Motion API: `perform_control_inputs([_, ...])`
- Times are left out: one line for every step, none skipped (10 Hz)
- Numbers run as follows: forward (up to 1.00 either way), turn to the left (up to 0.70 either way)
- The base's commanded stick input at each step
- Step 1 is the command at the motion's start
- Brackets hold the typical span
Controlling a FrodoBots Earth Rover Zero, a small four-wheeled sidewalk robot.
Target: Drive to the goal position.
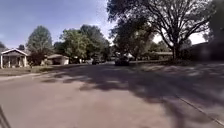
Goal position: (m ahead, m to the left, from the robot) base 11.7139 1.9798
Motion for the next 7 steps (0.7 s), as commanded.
perform_control_inputs([0.69, 0.03])
perform_control_inputs([0.69, 0.03])
perform_control_inputs([0.69, 0.03])
perform_control_inputs([0.69, 0.03])
perform_control_inputs([0.69, 0.03])
perform_control_inputs([0.69, 0.03])
perform_control_inputs([0.69, 0.03])
